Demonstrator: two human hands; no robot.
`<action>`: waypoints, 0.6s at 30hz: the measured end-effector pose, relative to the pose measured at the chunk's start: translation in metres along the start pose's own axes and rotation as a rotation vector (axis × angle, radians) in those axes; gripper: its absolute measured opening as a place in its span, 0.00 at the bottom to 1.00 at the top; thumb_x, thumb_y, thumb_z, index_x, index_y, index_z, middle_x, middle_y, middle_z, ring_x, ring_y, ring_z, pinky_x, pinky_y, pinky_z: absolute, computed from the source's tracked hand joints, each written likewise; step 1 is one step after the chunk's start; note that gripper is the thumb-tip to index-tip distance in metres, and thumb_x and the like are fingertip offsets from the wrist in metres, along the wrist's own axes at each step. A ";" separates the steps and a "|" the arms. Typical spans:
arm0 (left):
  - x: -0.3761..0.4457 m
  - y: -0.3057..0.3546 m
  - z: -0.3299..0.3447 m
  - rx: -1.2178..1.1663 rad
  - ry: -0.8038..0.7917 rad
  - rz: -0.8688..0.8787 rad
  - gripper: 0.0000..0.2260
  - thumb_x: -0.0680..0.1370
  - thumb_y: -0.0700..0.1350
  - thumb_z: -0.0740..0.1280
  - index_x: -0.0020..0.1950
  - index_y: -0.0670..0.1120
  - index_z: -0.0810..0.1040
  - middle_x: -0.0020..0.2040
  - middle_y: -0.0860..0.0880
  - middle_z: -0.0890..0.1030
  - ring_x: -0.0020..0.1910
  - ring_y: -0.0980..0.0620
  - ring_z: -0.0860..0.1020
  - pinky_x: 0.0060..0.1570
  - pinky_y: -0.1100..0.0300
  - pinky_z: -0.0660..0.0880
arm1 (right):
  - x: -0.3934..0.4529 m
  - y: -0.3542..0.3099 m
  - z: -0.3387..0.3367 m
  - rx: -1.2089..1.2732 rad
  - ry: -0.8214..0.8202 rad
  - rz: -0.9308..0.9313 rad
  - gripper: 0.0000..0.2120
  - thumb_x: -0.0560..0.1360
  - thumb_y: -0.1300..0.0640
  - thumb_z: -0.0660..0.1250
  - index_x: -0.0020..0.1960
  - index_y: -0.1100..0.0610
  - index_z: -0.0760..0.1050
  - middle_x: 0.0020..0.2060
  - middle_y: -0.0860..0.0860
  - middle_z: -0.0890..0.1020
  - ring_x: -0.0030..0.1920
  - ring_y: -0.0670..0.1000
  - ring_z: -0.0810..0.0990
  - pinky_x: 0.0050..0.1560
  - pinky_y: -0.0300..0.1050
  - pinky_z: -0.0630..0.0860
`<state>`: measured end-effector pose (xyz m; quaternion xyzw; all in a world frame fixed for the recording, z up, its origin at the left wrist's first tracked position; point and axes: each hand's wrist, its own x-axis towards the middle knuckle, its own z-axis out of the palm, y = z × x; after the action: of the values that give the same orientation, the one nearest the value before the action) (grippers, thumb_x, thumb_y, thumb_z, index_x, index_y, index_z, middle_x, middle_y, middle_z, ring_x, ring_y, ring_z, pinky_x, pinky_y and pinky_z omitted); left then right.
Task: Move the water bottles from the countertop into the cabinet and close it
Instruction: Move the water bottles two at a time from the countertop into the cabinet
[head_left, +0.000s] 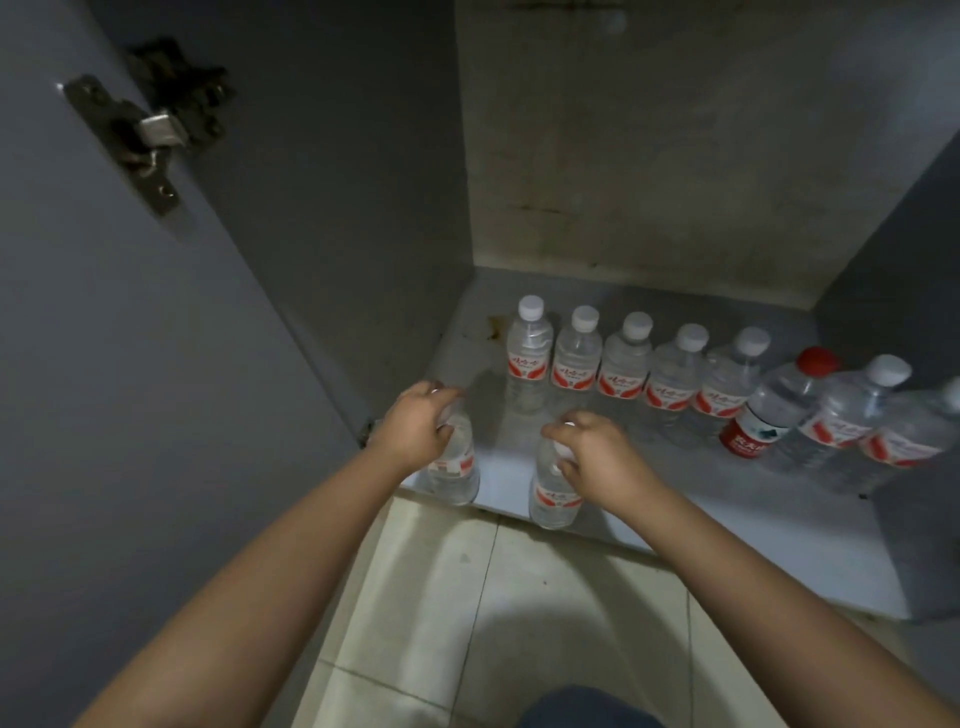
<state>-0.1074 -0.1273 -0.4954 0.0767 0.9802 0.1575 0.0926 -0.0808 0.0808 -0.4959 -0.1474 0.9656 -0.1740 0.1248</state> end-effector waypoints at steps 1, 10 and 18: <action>-0.001 -0.001 -0.001 -0.001 -0.013 0.009 0.24 0.76 0.35 0.64 0.72 0.43 0.66 0.69 0.39 0.69 0.69 0.42 0.68 0.67 0.59 0.65 | -0.001 0.000 -0.001 -0.011 -0.008 0.001 0.21 0.76 0.63 0.63 0.69 0.55 0.69 0.66 0.57 0.71 0.67 0.57 0.70 0.66 0.46 0.69; 0.001 0.005 -0.015 0.137 0.002 -0.149 0.21 0.77 0.55 0.64 0.62 0.40 0.72 0.61 0.40 0.76 0.59 0.40 0.75 0.54 0.52 0.73 | 0.003 -0.006 -0.006 -0.071 -0.043 0.009 0.21 0.77 0.61 0.63 0.69 0.53 0.68 0.64 0.56 0.72 0.65 0.57 0.71 0.65 0.47 0.71; -0.003 0.002 0.000 0.178 -0.081 0.120 0.23 0.81 0.43 0.57 0.75 0.42 0.56 0.74 0.44 0.62 0.71 0.45 0.65 0.67 0.55 0.66 | 0.007 -0.014 -0.016 -0.147 -0.107 0.003 0.21 0.77 0.61 0.63 0.69 0.55 0.69 0.65 0.57 0.73 0.64 0.56 0.73 0.63 0.45 0.71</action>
<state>-0.1046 -0.1261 -0.4948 0.1496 0.9793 0.0720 0.1155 -0.0891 0.0710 -0.4774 -0.1636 0.9680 -0.0945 0.1654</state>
